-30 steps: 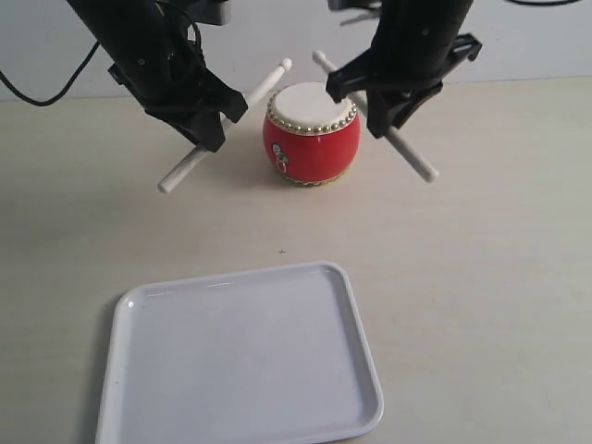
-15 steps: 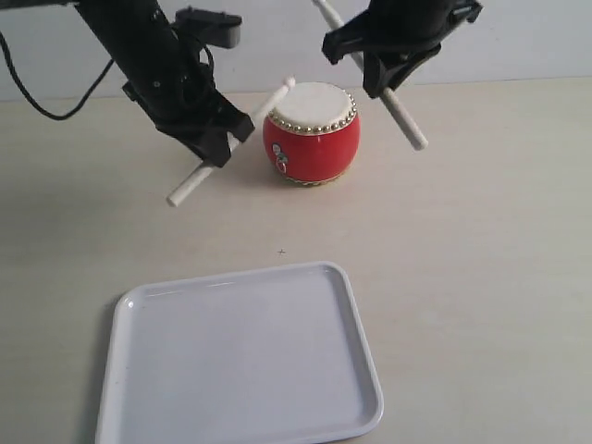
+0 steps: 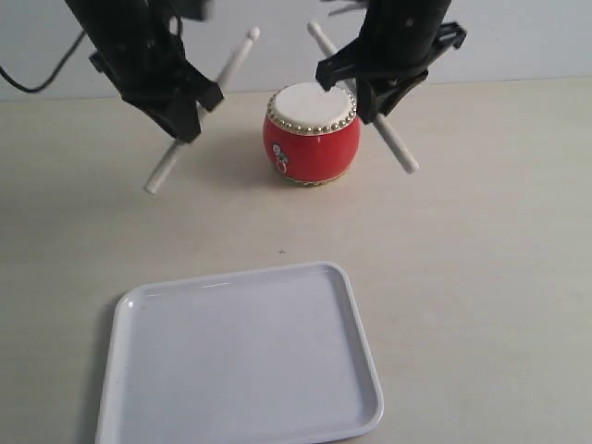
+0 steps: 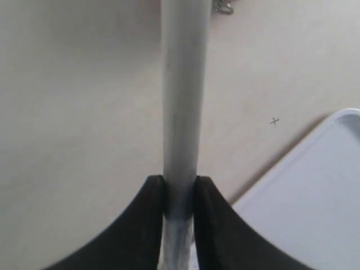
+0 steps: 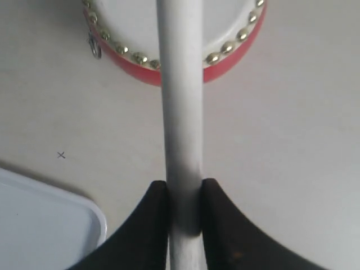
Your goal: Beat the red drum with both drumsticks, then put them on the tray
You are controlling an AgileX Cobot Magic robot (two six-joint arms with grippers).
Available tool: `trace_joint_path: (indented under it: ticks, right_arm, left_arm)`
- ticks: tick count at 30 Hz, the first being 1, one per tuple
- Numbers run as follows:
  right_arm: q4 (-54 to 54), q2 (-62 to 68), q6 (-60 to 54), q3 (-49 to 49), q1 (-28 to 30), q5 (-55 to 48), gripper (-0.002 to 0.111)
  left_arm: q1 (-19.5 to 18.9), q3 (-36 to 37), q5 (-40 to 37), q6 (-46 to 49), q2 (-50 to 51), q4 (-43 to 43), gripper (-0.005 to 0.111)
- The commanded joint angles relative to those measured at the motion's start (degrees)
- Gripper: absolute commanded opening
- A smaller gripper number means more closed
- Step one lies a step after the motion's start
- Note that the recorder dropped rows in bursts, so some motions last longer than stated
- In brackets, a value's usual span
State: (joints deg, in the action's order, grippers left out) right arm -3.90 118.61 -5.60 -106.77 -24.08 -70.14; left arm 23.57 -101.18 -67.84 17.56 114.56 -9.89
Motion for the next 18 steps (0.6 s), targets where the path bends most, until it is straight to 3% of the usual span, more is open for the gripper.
trace_joint_path:
  ticks: [1,8,18]
  right_arm:
    - [-3.79,5.88,-0.34,1.91,0.11,0.18,0.000]
    - [-1.45,3.93,-0.34,1.70,0.11,0.18,0.000]
    - [3.30,-8.20,-0.68,1.70,0.11,0.18,0.000]
  left_arm:
    - [-2.22,-0.34,-1.66,-0.05,-4.40,0.19,0.000]
    - [-1.72,0.54,-1.09,0.44,-2.32,-3.04,0.000]
    - [6.14,-2.84,-2.00,2.05,10.63,-2.85,0.000]
